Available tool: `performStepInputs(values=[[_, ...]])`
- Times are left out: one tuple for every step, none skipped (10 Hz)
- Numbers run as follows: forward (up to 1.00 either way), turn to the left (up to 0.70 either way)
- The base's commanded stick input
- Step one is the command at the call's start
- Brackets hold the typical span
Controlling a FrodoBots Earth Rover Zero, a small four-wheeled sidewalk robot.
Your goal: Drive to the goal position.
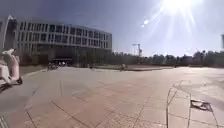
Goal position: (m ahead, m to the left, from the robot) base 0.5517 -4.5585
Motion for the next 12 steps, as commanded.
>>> performStepInputs(values=[[0.70, 0.14], [0.70, 0.14], [0.70, 0.14], [0.70, 0.14], [0.70, 0.14], [0.70, 0.14], [0.70, 0.14], [0.70, 0.14], [0.70, 0.14], [0.70, 0.14], [0.70, 0.14], [0.70, 0.14]])
